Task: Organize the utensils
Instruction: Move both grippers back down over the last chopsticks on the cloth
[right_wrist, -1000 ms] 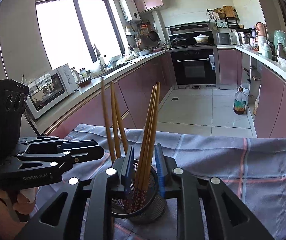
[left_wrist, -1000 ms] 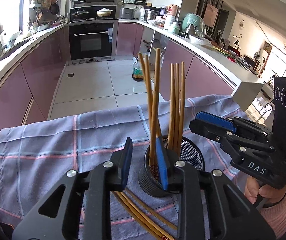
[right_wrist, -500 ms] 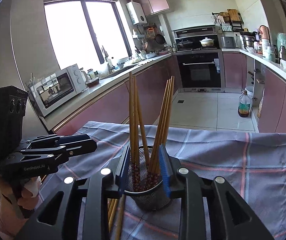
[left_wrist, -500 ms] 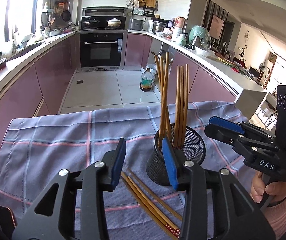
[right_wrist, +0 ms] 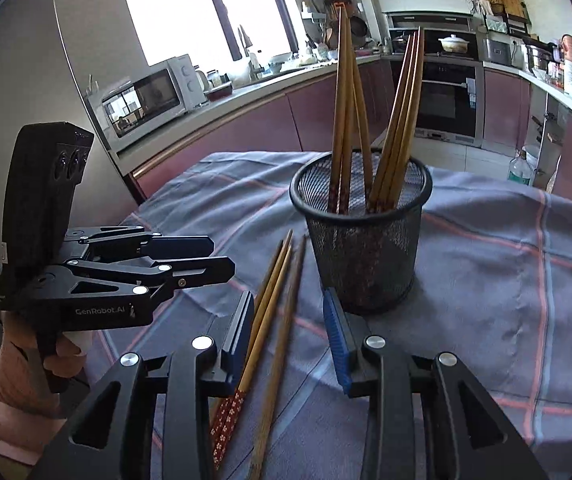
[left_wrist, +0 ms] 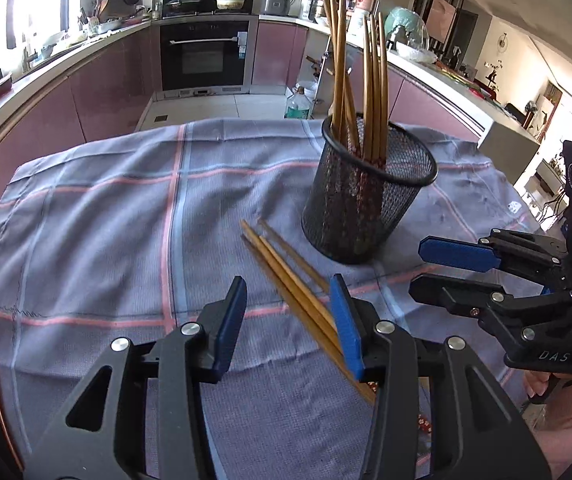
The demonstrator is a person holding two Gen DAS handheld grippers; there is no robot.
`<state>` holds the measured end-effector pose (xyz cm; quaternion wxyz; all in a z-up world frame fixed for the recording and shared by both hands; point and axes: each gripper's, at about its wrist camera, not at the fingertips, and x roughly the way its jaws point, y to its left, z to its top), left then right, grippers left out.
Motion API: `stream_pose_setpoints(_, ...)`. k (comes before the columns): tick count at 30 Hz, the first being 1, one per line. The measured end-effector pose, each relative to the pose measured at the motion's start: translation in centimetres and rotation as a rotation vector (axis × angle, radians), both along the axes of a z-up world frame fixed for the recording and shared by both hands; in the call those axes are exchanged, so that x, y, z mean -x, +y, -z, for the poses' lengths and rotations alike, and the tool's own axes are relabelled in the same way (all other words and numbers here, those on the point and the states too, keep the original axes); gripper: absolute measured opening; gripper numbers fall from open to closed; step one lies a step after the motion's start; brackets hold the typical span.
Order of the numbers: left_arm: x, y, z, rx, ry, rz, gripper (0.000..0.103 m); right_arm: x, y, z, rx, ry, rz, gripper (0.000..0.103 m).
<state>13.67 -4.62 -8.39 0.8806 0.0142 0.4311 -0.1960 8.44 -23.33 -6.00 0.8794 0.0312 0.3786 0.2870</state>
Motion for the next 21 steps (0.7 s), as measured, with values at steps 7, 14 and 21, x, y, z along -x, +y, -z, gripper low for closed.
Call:
stream_pose_setpoints(7,0.3,-0.7,2.9,-0.021,0.063,0.005,0.042,0.2,0.6,2.0,0.033,0.050,0.004,0.034)
stream_pose_setpoints(14,0.1,-1.2,4.2,-0.042,0.088,0.001,0.042,0.2,0.4,3.1,0.022,0.088,0.012,0.034)
stream_pose_setpoints(21,0.2,-1.1,4.1,-0.061,0.085,0.008,0.043,0.3,0.2,3.3,0.024,0.091,0.006,0.034)
